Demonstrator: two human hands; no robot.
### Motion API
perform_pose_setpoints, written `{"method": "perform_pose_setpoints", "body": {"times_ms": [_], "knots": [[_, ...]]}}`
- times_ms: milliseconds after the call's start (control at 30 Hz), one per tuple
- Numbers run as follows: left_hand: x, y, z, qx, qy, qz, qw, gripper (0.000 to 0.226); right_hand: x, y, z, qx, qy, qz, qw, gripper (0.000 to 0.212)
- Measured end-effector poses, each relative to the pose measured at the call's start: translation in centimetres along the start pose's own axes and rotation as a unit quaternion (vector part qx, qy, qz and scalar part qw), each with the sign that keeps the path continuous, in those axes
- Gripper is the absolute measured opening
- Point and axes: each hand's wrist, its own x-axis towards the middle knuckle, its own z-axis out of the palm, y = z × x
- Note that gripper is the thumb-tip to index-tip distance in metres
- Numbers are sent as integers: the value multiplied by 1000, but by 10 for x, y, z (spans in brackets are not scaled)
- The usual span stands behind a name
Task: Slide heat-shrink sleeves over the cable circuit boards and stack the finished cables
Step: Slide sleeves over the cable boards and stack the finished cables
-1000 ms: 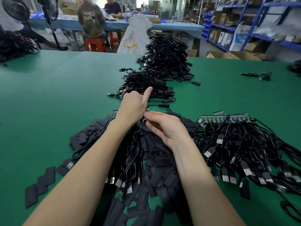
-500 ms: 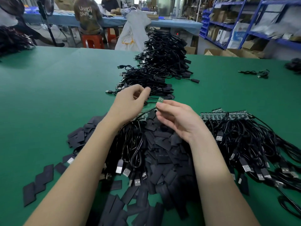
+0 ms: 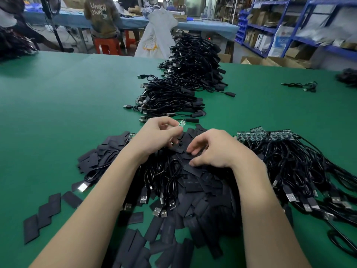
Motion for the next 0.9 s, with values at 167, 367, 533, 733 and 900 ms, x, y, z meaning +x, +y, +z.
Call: {"method": "perform_pose_setpoints", "body": {"times_ms": [167,367,533,733,900], "knots": [[-2,-6,-2,26,5,6,1000,7,1,0,3,6,25,23,999,22],[-5,-6,-4,28,4,17,999,9,-1,4,0,13,44,15,999,20],[-4,-6,-4,32,-2,20,999,9,-3,8,-3,26,63,8,998,19],[-2,-7,-6,45,-7,23,999,9,-3,13,-4,42,79,5,996,18],[-5,-2,-6,17,-17,46,999,10,-9,13,-9,242,115,-21,963,16]]}}
